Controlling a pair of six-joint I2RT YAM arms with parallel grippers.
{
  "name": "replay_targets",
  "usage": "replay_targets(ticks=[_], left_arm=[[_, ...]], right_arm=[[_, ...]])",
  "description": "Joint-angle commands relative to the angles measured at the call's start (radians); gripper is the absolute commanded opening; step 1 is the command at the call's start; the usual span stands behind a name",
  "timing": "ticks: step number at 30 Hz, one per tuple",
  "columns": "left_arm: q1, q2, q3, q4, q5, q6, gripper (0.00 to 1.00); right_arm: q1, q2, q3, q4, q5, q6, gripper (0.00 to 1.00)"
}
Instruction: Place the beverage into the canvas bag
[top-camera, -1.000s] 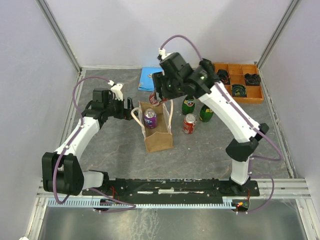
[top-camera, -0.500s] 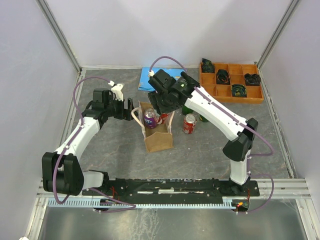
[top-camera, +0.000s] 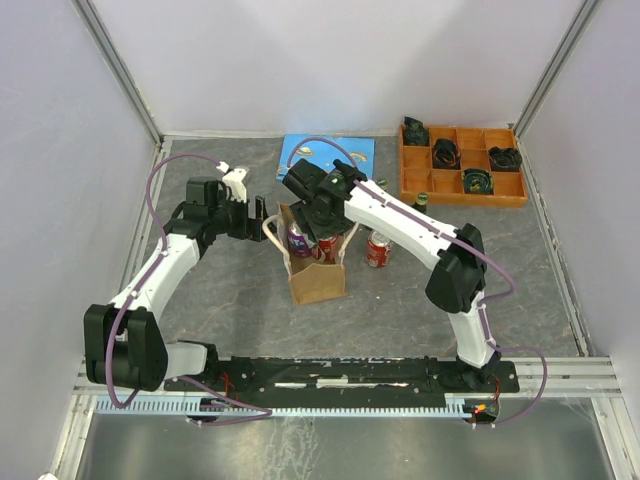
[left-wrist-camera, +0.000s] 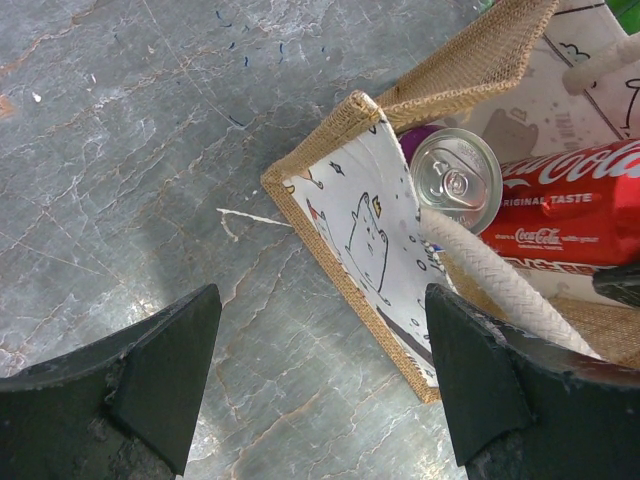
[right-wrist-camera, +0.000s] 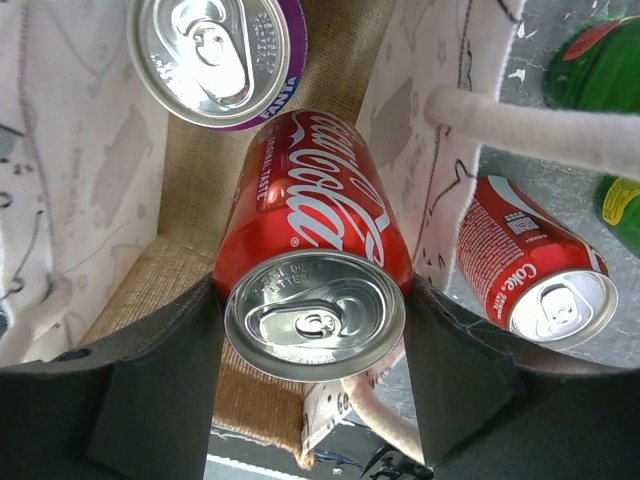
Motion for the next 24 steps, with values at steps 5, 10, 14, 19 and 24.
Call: replay_targets(ticks=[5,10,14,19,24], left_arm=[[-0.004,-0.021,-0.002,0.007,0.019,0.035,0.89],[-0.005,-0.020,-0.004,0.010,0.020,0.030,0.89],[-0.005,-0.023,-0.004,0.010,0.021,0.029,0.89],[-0.004,-0.027,-0.011,0.010,0.022,0.029,0.89],[-0.003,-0.032,-0.016,0.010,0.025,0.029,0.89]], right_arm=[[0.003,0.008,-0.032,0.085,0.054,-0.026,0.00],[0.002,0.045,-0.037,0.100,0.058,-0.034,0.00],[0.002,0.076,-0.035,0.103,0.075,-0.045,0.00],[0.001,0.086,-0.070,0.139,0.099,-0.046,0.00],[0.002,0.086,-0.108,0.165,0.120,-0.046,0.00]])
